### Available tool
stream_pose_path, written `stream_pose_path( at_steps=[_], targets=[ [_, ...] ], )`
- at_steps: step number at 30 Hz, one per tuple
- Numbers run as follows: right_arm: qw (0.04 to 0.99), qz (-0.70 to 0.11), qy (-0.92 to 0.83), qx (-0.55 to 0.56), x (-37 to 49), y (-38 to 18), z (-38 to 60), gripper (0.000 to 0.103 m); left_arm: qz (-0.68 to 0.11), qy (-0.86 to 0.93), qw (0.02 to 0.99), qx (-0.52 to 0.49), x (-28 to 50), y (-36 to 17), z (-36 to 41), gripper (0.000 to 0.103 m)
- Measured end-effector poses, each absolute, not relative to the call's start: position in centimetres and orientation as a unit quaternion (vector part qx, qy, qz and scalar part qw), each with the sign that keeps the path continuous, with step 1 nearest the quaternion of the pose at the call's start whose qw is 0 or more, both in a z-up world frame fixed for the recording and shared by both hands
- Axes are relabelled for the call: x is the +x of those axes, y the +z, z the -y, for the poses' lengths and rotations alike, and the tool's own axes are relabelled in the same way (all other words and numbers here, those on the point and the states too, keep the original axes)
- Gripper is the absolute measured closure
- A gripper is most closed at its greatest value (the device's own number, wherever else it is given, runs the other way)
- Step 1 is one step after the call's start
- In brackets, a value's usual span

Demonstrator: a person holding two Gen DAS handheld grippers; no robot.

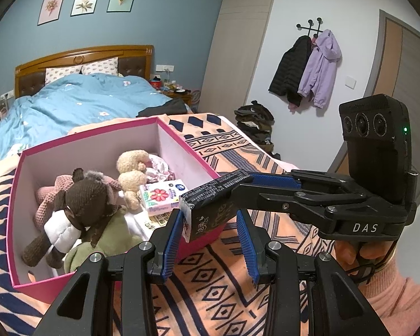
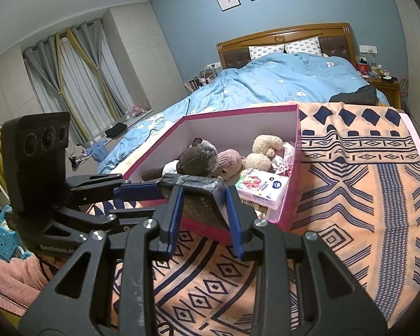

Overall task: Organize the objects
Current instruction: 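Carry the black pack with the right gripper over the box rim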

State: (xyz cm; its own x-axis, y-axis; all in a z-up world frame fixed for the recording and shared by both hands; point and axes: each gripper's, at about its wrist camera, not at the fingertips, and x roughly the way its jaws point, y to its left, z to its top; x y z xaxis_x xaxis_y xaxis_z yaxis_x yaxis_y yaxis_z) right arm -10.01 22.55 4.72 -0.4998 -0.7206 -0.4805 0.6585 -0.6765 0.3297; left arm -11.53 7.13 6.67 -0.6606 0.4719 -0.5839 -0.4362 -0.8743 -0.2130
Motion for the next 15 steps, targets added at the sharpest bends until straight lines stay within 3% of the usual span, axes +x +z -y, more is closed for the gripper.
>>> stream_pose_path(
  at_steps=[15],
  targets=[
    [0.399, 0.057, -0.862, 0.307, -10.67, 4.67, -22.48, 0.069, 0.025, 0.911, 0.247, -0.330, -12.02, 6.67, -6.94, 0.064]
  ],
)
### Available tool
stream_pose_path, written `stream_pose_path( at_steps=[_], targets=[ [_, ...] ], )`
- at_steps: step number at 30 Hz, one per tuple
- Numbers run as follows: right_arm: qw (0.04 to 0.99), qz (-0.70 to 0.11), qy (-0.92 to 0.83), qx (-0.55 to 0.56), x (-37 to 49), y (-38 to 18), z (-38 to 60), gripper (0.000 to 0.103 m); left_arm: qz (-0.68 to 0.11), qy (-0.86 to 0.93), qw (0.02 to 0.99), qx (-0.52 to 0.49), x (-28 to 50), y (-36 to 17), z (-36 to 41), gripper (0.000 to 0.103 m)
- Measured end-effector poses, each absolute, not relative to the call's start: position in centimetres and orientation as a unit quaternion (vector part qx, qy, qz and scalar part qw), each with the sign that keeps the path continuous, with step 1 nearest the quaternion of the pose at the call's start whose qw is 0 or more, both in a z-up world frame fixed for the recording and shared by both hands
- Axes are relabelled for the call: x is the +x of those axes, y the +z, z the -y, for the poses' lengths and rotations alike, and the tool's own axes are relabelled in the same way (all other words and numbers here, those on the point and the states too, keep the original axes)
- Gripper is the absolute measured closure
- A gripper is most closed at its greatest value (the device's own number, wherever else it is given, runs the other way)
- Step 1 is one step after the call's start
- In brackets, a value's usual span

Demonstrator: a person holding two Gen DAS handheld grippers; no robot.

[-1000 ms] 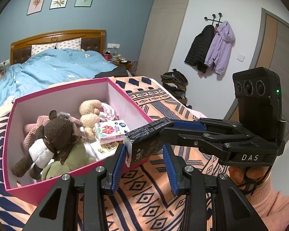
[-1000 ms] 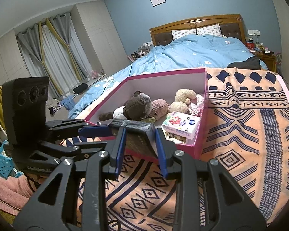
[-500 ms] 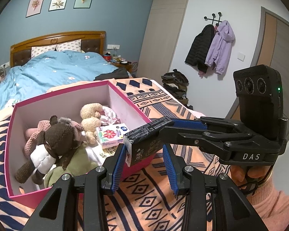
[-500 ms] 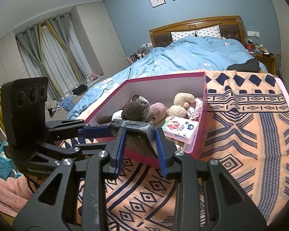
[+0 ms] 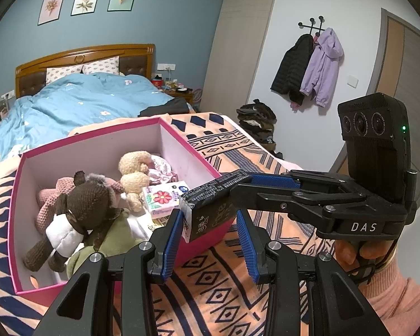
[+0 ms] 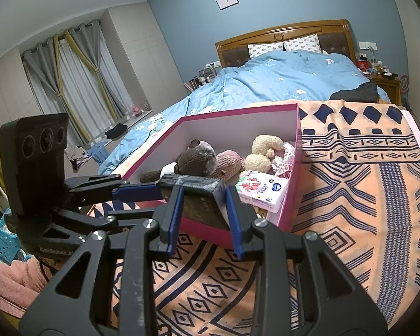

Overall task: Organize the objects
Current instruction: 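Carry the black pack with the right gripper over the box rim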

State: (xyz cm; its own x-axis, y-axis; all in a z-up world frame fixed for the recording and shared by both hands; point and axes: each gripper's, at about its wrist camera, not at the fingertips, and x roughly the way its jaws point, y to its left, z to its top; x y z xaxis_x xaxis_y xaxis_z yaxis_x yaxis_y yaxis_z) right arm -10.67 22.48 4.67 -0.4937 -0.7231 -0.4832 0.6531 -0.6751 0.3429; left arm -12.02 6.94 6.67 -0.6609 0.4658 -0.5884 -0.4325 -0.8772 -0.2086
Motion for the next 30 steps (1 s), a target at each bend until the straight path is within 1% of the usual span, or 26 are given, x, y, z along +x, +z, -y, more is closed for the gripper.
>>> stream_pose_path(
  at_steps=[30],
  targets=[
    [0.400, 0.065, -0.856, 0.319, -12.3, 3.9, -21.9, 0.069, 0.031, 0.909, 0.238, -0.341, -13.6, 5.9, -6.3, 0.064]
  ],
)
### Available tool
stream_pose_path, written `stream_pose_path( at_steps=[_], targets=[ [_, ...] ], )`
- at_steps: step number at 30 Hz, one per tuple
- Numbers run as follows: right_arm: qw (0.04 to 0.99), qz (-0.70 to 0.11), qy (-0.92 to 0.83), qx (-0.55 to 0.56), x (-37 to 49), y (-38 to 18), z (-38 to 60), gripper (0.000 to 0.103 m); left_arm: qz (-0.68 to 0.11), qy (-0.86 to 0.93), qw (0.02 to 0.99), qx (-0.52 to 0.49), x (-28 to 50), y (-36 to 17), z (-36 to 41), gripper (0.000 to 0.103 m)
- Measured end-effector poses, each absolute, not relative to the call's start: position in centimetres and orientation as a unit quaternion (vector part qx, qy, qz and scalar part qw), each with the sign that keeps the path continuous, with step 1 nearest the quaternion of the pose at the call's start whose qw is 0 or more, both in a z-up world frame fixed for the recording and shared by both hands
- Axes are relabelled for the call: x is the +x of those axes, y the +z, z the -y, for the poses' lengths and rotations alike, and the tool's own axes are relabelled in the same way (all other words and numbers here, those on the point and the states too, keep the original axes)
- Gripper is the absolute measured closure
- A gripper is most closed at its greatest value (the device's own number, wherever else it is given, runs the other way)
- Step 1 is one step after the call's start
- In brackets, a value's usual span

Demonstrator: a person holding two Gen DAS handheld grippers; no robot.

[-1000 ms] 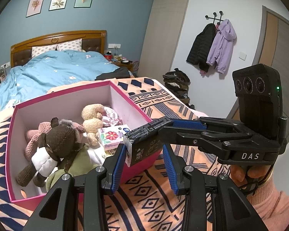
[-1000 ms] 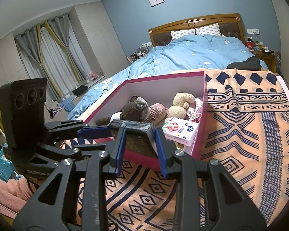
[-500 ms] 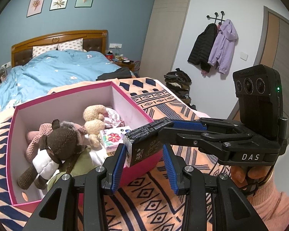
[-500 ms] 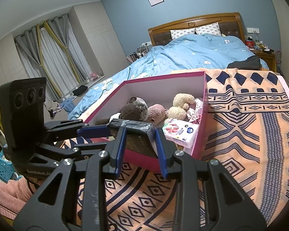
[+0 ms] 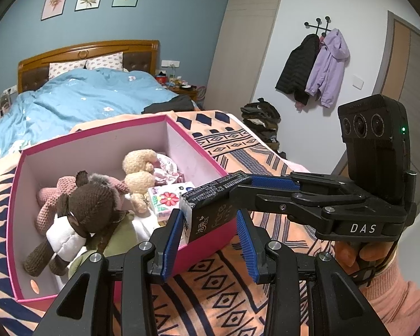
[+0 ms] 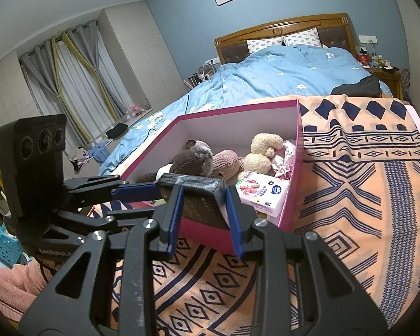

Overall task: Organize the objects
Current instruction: 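Carry the black pack with the right gripper over the box rim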

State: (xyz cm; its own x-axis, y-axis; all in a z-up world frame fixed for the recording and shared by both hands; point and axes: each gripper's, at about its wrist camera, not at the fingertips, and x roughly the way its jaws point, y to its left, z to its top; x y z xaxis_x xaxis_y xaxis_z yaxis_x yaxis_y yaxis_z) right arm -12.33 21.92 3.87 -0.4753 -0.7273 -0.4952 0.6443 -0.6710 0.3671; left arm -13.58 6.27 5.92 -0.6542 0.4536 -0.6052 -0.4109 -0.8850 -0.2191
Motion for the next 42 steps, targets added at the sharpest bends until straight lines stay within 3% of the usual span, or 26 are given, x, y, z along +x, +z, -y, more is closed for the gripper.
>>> stream_pose_path(
  at_steps=[42],
  targets=[
    [0.390, 0.063, -0.850, 0.350, -14.3, 2.3, -20.9, 0.069, 0.046, 0.900, 0.227, -0.370, -15.7, 4.1, -5.8, 0.064]
  ],
)
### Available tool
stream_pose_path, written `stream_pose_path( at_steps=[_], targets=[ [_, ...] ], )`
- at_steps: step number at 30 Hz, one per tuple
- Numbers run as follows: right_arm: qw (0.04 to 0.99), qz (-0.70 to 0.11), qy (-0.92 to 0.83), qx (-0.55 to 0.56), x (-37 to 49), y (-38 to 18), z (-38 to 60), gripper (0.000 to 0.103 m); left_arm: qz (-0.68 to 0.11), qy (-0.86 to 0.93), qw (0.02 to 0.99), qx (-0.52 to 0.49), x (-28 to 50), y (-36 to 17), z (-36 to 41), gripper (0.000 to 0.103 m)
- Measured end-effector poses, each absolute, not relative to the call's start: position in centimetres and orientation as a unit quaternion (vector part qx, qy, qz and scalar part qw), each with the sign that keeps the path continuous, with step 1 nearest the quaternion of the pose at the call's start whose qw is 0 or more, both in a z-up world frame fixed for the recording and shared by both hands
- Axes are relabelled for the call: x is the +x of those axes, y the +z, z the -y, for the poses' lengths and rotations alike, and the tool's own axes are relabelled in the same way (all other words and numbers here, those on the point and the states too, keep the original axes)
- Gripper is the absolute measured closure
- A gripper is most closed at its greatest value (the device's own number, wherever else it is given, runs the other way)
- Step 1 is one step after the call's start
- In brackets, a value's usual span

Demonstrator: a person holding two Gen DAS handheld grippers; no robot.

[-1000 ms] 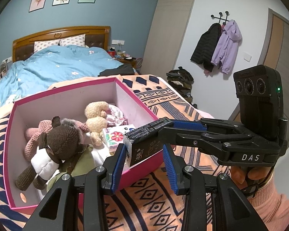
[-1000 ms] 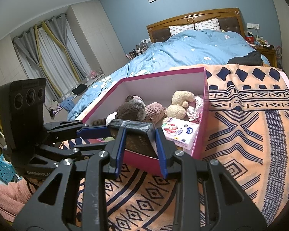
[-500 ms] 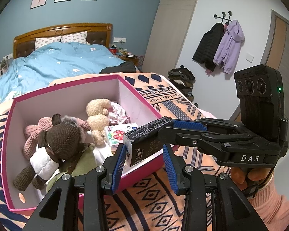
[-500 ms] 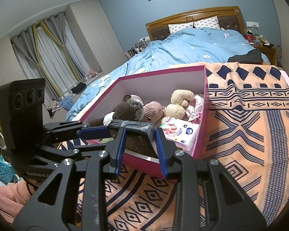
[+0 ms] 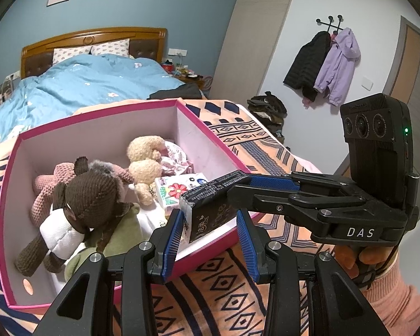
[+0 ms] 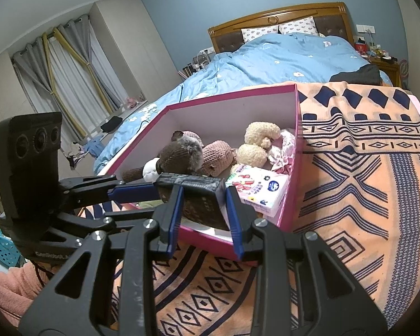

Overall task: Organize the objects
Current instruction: 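Carry the black pack with the right gripper over the box rim, then lower the black pack into the box and open the right gripper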

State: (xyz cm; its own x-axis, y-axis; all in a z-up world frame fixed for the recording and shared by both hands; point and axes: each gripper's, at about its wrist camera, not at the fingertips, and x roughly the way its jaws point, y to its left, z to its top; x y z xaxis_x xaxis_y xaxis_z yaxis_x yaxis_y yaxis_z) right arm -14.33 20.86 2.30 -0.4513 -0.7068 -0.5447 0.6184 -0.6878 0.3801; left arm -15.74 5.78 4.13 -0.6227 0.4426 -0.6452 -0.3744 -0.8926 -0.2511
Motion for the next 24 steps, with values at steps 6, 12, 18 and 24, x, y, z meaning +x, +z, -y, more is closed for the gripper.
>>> stream_pose_path(
  at_steps=[6, 12, 18, 24],
  targets=[
    [0.388, 0.061, -0.849, 0.353, -14.51, 2.11, -20.63, 0.069, 0.047, 0.899, 0.226, -0.373, -15.88, 3.97, -5.76, 0.064],
    [0.386, 0.059, -0.848, 0.358, -14.74, 1.81, -20.45, 0.069, 0.048, 0.897, 0.224, -0.377, -16.08, 3.67, -5.67, 0.064],
    [0.383, 0.056, -0.848, 0.361, -14.88, 1.62, -20.24, 0.069, 0.049, 0.896, 0.223, -0.381, -16.21, 3.57, -5.63, 0.064],
    [0.379, 0.051, -0.848, 0.366, -15.29, 1.31, -19.93, 0.069, 0.050, 0.894, 0.221, -0.387, -16.51, 3.19, -5.55, 0.064]
  ],
)
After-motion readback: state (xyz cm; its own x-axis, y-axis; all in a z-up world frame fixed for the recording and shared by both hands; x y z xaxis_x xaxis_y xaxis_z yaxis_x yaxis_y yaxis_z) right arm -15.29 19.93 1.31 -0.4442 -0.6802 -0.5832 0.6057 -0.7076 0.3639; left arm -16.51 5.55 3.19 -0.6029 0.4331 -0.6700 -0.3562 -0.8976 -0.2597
